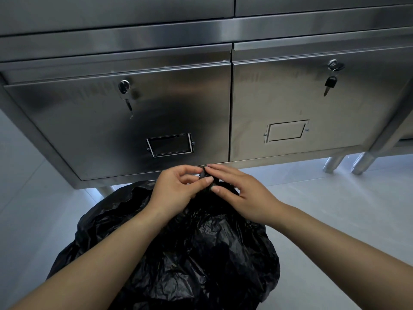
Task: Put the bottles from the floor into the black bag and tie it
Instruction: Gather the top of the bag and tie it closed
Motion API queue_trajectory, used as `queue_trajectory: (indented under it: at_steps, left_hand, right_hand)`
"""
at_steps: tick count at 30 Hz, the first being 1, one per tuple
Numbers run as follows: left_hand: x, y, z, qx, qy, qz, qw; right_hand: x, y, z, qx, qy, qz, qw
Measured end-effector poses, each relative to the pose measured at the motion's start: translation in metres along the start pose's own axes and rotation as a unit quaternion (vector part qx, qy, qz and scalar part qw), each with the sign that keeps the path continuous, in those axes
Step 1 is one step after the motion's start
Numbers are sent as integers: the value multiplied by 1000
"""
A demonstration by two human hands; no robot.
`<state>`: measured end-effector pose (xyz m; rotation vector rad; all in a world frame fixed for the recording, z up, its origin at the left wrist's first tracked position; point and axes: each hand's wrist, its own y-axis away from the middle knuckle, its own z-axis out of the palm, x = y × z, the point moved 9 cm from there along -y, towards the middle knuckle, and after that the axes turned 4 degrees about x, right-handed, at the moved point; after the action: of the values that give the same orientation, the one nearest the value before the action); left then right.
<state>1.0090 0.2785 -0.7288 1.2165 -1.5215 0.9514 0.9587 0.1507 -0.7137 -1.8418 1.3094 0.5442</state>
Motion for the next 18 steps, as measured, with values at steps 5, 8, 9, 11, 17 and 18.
queue_trajectory:
  at_steps: [5, 8, 9, 11, 17, 18]
  left_hand:
    - [-4, 5, -11, 13, -44, 1, 999]
    - [-4, 6, -21, 5, -105, 21, 994]
    - [-3, 5, -25, -2, -122, 33, 992]
    - [-3, 5, -32, -21, -150, 57, 987]
    - [-19, 13, -32, -100, -252, 89, 959]
    - [-21, 15, -28, -111, -272, 97, 951]
  right_hand:
    - [20, 4, 21, 25, -140, 116, 983]
    - [21, -3, 30, 18, -147, 126, 981]
    - [24, -5, 31, 24, -144, 135, 980]
    - [34, -7, 27, 54, -133, 160, 977]
    - [58, -10, 5, 125, -121, 204, 963]
    - [61, -9, 2, 130, -118, 209, 962]
